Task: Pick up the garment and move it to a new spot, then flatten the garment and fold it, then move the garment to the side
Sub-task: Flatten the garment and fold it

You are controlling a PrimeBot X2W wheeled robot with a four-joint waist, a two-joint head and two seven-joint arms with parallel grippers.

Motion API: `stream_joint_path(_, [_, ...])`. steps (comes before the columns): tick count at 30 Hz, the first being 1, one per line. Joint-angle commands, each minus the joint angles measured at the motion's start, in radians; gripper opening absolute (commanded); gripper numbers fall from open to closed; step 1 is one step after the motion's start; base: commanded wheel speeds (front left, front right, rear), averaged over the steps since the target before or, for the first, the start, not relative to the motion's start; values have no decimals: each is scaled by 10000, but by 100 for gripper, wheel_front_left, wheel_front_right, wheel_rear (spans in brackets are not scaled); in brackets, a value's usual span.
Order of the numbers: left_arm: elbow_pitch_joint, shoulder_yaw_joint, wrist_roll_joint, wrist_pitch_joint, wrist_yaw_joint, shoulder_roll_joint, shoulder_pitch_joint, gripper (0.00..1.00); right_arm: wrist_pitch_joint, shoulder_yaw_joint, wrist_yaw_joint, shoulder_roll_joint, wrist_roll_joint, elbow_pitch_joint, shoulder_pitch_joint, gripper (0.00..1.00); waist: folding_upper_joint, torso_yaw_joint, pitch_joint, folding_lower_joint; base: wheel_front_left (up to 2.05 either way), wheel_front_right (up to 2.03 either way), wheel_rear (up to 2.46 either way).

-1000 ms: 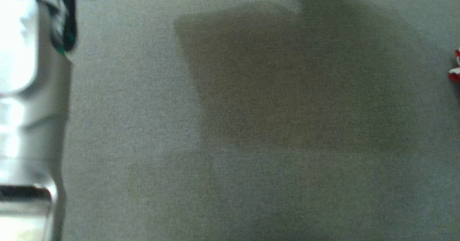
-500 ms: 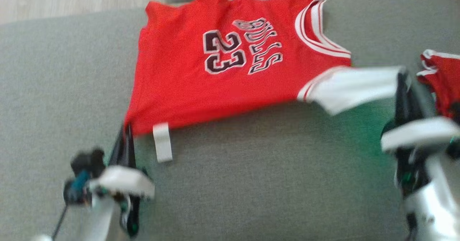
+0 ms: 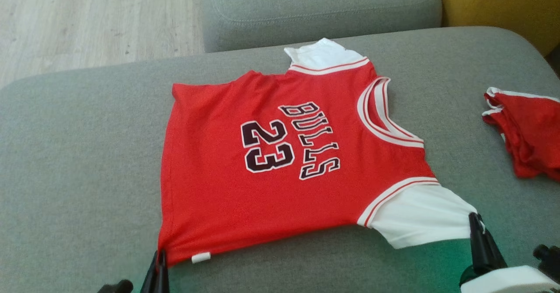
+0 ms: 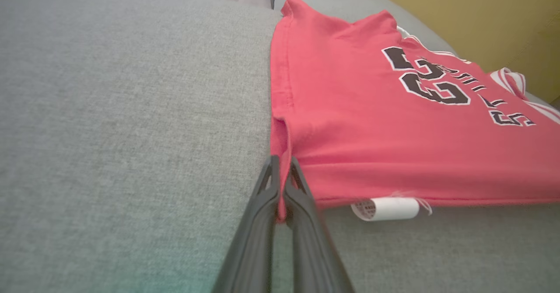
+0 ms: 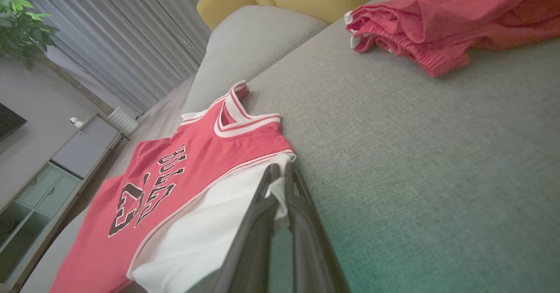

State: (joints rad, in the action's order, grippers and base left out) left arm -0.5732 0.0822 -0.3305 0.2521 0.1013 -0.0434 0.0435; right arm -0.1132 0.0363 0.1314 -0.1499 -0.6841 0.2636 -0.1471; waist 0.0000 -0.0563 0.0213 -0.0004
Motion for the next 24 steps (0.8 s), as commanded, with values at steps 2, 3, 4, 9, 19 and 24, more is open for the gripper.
stream_joint_path(2, [523,-258,-97,96,71,-72,-233,0,36,-101,-7,9,-89,-801,123,0,0,45,-13,4,0,0,0])
stream_joint_path(3, [648,-206,-91,96,93,-72,-276,0,84,-181,-7,83,-90,-978,132,0,0,80,21,4,0,0,0])
stream_joint_path(4, [779,-136,-82,96,118,-71,-372,0,149,-244,-7,159,-95,-1132,208,0,0,123,80,4,0,0,0])
stream_joint_path(9, [1250,299,29,97,195,-70,-1439,0,415,-553,-7,408,-8,-1440,1422,0,0,473,544,4,0,0,0])
stream_joint_path(19, [340,1223,-376,97,-150,-69,-3980,0,747,-893,-7,509,1827,258,4879,0,0,1123,1773,4,0,0,0])
stream_joint_path(24, [-295,1559,-584,97,-493,-69,-4822,0,538,-1137,-7,647,2696,1899,6216,0,0,1257,2179,4,0,0,0])
